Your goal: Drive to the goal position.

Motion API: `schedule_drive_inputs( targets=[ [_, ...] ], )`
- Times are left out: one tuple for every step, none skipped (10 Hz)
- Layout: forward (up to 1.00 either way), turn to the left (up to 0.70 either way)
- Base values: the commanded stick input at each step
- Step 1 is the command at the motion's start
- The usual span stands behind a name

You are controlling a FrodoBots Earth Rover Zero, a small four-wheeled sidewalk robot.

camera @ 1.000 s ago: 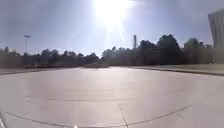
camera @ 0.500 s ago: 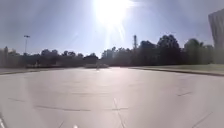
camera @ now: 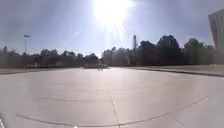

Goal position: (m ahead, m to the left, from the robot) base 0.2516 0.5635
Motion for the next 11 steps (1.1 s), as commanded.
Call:
schedule_drive_inputs(
  targets=[
    [0.7,-0.01],
    [0.7,-0.01],
    [0.7,-0.01],
    [0.7,-0.01],
    [0.7,-0.01],
    [0.7,-0.01],
    [0.7,-0.01],
    [0.7,-0.01],
    [0.7,-0.01],
    [0.7,-0.01],
    [0.7,-0.01]
  ],
)
